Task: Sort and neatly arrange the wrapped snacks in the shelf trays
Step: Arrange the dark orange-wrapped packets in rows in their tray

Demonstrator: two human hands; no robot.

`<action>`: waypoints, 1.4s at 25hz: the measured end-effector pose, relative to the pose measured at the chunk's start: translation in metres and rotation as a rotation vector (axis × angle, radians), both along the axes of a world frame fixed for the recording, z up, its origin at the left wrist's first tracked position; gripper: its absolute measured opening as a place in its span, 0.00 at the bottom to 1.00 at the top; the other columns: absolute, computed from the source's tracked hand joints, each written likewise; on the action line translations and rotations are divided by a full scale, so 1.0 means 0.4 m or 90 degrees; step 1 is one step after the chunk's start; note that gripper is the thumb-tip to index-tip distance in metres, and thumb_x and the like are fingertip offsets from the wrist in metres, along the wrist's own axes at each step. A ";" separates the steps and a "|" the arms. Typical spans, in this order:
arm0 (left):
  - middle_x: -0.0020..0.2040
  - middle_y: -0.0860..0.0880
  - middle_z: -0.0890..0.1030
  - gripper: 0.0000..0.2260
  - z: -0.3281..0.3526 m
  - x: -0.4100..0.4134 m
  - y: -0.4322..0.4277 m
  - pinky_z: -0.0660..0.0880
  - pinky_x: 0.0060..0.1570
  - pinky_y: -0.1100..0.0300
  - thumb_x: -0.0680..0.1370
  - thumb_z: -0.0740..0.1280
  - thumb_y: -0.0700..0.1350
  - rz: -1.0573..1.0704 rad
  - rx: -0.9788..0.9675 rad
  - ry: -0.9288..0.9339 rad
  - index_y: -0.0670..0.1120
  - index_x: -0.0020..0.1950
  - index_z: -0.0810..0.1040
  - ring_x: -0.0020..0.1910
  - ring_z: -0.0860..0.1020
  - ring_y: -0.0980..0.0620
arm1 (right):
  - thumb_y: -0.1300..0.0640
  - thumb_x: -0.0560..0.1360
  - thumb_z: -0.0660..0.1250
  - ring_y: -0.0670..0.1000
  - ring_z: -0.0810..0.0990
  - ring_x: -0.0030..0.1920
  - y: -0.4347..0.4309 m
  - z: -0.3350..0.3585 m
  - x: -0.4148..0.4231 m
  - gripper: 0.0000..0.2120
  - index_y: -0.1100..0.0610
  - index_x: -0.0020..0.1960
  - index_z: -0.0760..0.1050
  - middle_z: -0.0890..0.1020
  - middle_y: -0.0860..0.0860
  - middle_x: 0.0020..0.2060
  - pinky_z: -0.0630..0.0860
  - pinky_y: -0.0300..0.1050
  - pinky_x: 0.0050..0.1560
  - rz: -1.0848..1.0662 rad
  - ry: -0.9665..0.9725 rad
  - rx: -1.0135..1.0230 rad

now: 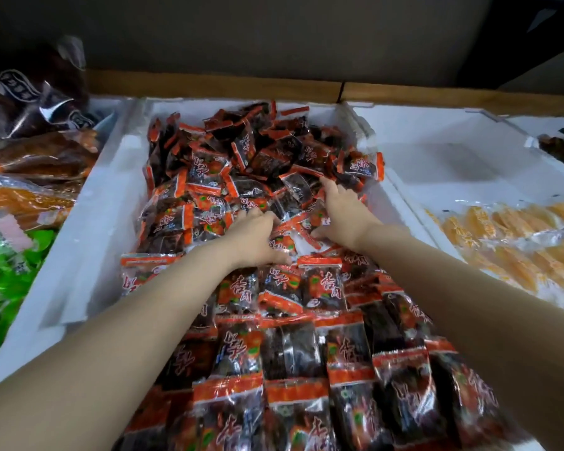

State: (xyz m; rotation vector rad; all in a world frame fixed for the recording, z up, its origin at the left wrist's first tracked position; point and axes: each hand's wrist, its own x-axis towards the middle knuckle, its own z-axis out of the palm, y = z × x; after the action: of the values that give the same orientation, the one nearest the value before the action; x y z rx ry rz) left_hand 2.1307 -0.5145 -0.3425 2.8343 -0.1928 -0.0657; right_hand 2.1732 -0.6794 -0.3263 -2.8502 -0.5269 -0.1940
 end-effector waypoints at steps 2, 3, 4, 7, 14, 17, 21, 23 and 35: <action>0.66 0.43 0.68 0.33 -0.001 0.016 -0.010 0.62 0.65 0.53 0.71 0.72 0.58 0.017 0.055 0.004 0.42 0.68 0.67 0.67 0.63 0.43 | 0.54 0.67 0.76 0.59 0.64 0.67 -0.001 -0.002 0.011 0.43 0.60 0.74 0.55 0.67 0.59 0.67 0.62 0.50 0.67 -0.014 -0.029 -0.018; 0.64 0.43 0.70 0.32 0.002 0.017 -0.013 0.63 0.64 0.54 0.70 0.73 0.58 0.026 0.066 0.002 0.42 0.66 0.69 0.66 0.64 0.43 | 0.54 0.66 0.77 0.58 0.65 0.65 -0.005 0.000 0.014 0.41 0.59 0.72 0.59 0.69 0.58 0.65 0.64 0.49 0.64 -0.016 -0.035 0.002; 0.60 0.44 0.73 0.30 0.004 0.017 -0.013 0.64 0.62 0.54 0.69 0.73 0.58 0.038 0.052 0.003 0.42 0.63 0.71 0.65 0.66 0.43 | 0.55 0.65 0.77 0.57 0.67 0.63 -0.008 0.004 0.013 0.38 0.58 0.69 0.62 0.71 0.57 0.62 0.66 0.48 0.61 -0.017 -0.027 0.048; 0.58 0.45 0.74 0.29 0.020 0.001 -0.007 0.69 0.55 0.54 0.67 0.77 0.53 0.084 -0.086 -0.014 0.44 0.63 0.71 0.61 0.69 0.45 | 0.59 0.65 0.77 0.51 0.72 0.51 -0.016 0.027 0.004 0.28 0.57 0.61 0.68 0.74 0.52 0.50 0.69 0.39 0.43 -0.015 0.026 0.201; 0.42 0.51 0.77 0.09 0.134 -0.124 0.042 0.62 0.36 0.60 0.74 0.72 0.46 0.134 -0.291 -0.345 0.45 0.48 0.73 0.40 0.74 0.51 | 0.55 0.71 0.72 0.46 0.77 0.39 0.024 0.132 -0.101 0.04 0.51 0.42 0.77 0.79 0.45 0.37 0.73 0.41 0.43 0.036 -0.137 0.312; 0.49 0.49 0.78 0.09 0.159 -0.229 0.101 0.64 0.42 0.64 0.77 0.68 0.44 0.141 -0.323 -0.398 0.43 0.55 0.74 0.48 0.75 0.51 | 0.56 0.74 0.69 0.42 0.79 0.36 0.058 0.163 -0.203 0.03 0.53 0.42 0.79 0.81 0.44 0.34 0.76 0.42 0.42 0.099 -0.115 0.396; 0.42 0.59 0.75 0.09 0.169 -0.396 0.183 0.66 0.37 0.75 0.76 0.69 0.41 0.144 -0.330 -0.388 0.50 0.51 0.71 0.39 0.74 0.63 | 0.58 0.74 0.69 0.39 0.76 0.30 0.118 0.141 -0.350 0.03 0.55 0.43 0.81 0.81 0.47 0.32 0.73 0.33 0.36 0.160 0.028 0.401; 0.39 0.60 0.74 0.12 0.171 -0.465 0.216 0.66 0.36 0.76 0.74 0.71 0.42 0.158 -0.323 -0.366 0.52 0.47 0.68 0.36 0.73 0.66 | 0.58 0.74 0.70 0.35 0.74 0.28 0.165 0.117 -0.418 0.04 0.57 0.44 0.82 0.79 0.42 0.30 0.68 0.26 0.33 0.222 0.111 0.332; 0.42 0.56 0.79 0.14 0.139 -0.622 0.250 0.71 0.41 0.62 0.76 0.68 0.42 0.140 -0.365 -0.278 0.62 0.46 0.69 0.40 0.77 0.57 | 0.60 0.70 0.73 0.49 0.82 0.41 0.336 -0.020 -0.514 0.05 0.59 0.44 0.78 0.84 0.56 0.41 0.75 0.38 0.44 0.327 0.279 0.158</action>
State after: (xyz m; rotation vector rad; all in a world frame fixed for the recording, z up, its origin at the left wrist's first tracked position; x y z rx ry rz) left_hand 1.8817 -0.4145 -0.2870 2.2421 0.0139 0.5653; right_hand 1.9675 -0.5451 -0.3344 -2.3182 -1.0177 0.4137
